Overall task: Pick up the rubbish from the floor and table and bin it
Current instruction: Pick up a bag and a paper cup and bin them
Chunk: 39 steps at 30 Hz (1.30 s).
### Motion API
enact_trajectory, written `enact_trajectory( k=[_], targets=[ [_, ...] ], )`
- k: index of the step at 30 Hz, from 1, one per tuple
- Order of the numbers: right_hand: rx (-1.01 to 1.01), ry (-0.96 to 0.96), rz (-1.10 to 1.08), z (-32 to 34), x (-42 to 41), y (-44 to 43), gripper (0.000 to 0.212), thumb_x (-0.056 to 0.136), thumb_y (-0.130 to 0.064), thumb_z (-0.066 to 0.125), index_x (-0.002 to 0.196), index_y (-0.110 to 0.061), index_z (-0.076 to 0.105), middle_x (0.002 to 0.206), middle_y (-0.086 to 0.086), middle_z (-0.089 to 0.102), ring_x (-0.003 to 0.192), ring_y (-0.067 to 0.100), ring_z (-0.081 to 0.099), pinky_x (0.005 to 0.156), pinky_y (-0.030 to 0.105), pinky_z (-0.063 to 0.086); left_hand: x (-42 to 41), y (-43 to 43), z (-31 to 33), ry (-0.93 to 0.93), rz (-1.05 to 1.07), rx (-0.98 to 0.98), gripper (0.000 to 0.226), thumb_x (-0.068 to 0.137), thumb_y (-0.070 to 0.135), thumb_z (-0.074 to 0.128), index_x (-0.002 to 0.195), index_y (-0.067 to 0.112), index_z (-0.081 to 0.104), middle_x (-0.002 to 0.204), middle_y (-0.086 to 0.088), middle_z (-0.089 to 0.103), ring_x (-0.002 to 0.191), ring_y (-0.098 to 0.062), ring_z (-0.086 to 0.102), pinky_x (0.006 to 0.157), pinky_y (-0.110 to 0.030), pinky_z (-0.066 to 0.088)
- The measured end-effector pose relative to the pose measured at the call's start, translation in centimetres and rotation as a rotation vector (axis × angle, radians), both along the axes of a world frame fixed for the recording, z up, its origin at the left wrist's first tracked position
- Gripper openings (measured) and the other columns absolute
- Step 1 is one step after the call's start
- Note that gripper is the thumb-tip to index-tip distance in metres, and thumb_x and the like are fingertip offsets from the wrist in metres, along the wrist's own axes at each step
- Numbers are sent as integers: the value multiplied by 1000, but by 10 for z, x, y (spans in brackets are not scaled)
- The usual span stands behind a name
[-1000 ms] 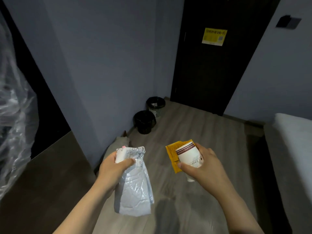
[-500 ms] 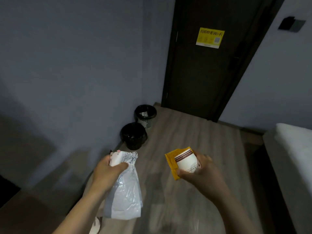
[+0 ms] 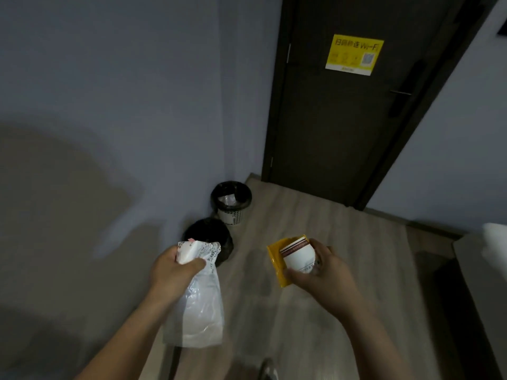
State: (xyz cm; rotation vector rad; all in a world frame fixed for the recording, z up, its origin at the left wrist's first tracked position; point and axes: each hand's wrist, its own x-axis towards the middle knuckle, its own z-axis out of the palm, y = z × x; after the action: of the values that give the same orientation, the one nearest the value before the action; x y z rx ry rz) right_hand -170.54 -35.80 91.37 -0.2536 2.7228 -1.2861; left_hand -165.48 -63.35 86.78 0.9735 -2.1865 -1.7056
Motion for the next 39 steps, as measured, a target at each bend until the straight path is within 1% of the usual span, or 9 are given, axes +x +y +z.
enact_trajectory(
  k=[3, 6, 14, 18, 21, 26, 31, 36, 39],
  targets=[
    [8, 4, 20, -4, -68, 6, 66, 64, -39, 83, 122, -32, 54, 106, -8, 52, 84, 4, 57, 65, 18, 49, -49, 9, 3, -19, 23, -11, 26, 67, 12, 78, 90, 11, 66, 79, -14, 67, 62, -27, 61, 49, -29, 51],
    [10, 0, 60, -7, -126, 8, 71, 62, -42, 83, 126, -31, 53, 109, -8, 51, 83, 0, 55, 62, 10, 40, -93, 13, 5, -23, 64, -118, 28, 72, 9, 77, 97, 7, 65, 80, -10, 65, 59, -16, 58, 37, -14, 41],
    [84, -144, 155, -28, -236, -4, 78, 65, -46, 80, 134, -30, 47, 114, -6, 50, 86, 4, 56, 60, 10, 42, -178, -6, -20, -125, 104, -116, 33, 75, 12, 76, 105, 7, 65, 94, -9, 67, 80, -21, 61, 63, -28, 43],
    [88, -212, 137, -42, -292, -27, 82, 65, -41, 82, 136, -30, 43, 116, -8, 47, 87, 5, 55, 56, 7, 40, -226, -32, -42, -141, 121, -92, 29, 77, 14, 76, 102, 11, 62, 80, 9, 59, 70, -2, 54, 54, -17, 37],
    [106, -234, 152, -52, -336, -54, 83, 63, -41, 83, 134, -30, 42, 112, -9, 45, 85, 5, 53, 53, 8, 40, -272, -60, -60, -152, 132, -66, 33, 77, 13, 76, 107, 8, 63, 88, 0, 61, 70, -3, 52, 55, -17, 37],
    [228, -278, 197, -56, -411, -109, 84, 65, -43, 81, 137, -28, 41, 117, -9, 46, 88, 2, 49, 57, 7, 33, -347, -110, -73, -188, 159, -16, 38, 77, 10, 75, 112, 5, 62, 94, -3, 59, 76, -14, 53, 64, -25, 37],
    [217, -289, 240, -56, -471, -168, 80, 65, -38, 81, 135, -27, 44, 112, -8, 46, 90, 6, 52, 58, 11, 41, -407, -155, -75, -208, 159, -10, 26, 75, 11, 76, 94, 17, 59, 78, 10, 56, 67, 0, 49, 53, -15, 34],
    [192, -324, 268, -61, -510, -200, 74, 69, -38, 79, 134, -26, 45, 112, -6, 46, 98, 12, 54, 83, 29, 54, -452, -178, -76, -244, 129, -27, 26, 73, 14, 77, 91, 20, 60, 78, 10, 57, 71, -7, 53, 57, -19, 37],
    [206, -335, 255, -69, -537, -207, 73, 70, -38, 78, 134, -27, 44, 112, -7, 45, 97, 9, 53, 82, 24, 51, -479, -183, -80, -271, 109, -52, 25, 71, 18, 77, 85, 25, 58, 77, 12, 57, 70, -4, 55, 57, -20, 38]
  ],
)
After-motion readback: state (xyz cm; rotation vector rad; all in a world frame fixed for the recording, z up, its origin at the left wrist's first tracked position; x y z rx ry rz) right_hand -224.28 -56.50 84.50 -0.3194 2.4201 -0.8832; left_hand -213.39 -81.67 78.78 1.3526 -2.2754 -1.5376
